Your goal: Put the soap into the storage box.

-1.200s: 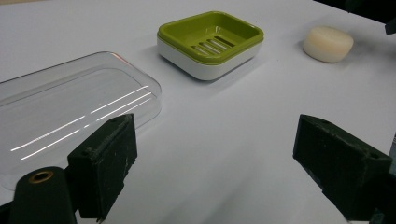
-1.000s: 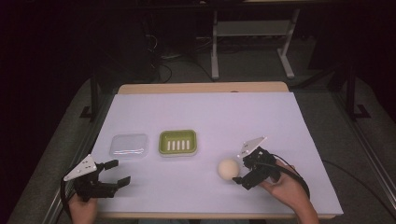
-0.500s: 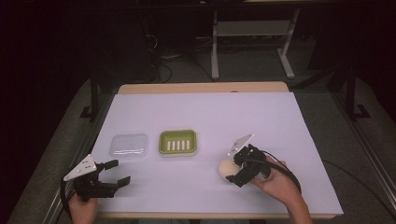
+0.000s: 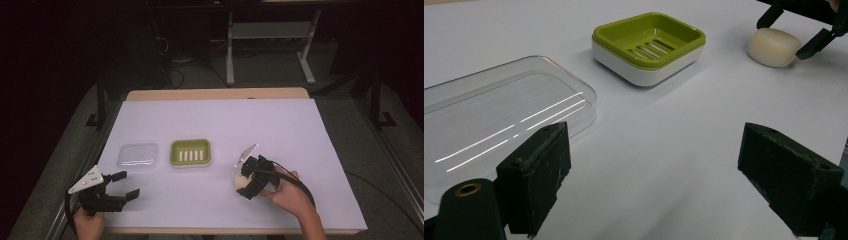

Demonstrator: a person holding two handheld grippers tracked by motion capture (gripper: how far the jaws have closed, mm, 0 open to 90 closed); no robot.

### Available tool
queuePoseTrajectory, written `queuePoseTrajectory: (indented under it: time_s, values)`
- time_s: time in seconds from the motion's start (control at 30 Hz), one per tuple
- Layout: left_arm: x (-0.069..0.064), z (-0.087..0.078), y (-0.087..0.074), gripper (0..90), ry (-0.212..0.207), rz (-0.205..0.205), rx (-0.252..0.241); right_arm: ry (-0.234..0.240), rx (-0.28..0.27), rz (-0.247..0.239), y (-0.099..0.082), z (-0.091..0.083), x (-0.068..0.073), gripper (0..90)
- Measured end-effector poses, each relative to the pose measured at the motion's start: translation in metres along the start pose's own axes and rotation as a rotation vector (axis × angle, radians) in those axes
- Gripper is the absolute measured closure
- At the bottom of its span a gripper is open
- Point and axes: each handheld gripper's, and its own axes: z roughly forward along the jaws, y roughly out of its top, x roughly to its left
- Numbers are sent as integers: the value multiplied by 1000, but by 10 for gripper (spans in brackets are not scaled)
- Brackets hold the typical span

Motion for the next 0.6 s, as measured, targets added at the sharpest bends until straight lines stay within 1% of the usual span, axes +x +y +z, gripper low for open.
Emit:
queuePoseTrajectory:
  time_s: [0.13,0.23,0.37,0.5,0.6]
  values:
    - [0,0,0,128,-1,-1,0,5,7,3,0,3,0,157]
    - [0,0,0,128,0,-3,0,-2,18,-2,0,6,-1,157]
    - [0,0,0,128,-1,-1,0,-7,37,7,0,11,-1,168]
    - [0,0,0,128,-4,-3,-1,-11,51,5,1,13,-1,178]
    - [0,0,0,128,-2,-4,-2,-12,51,5,1,12,-1,193]
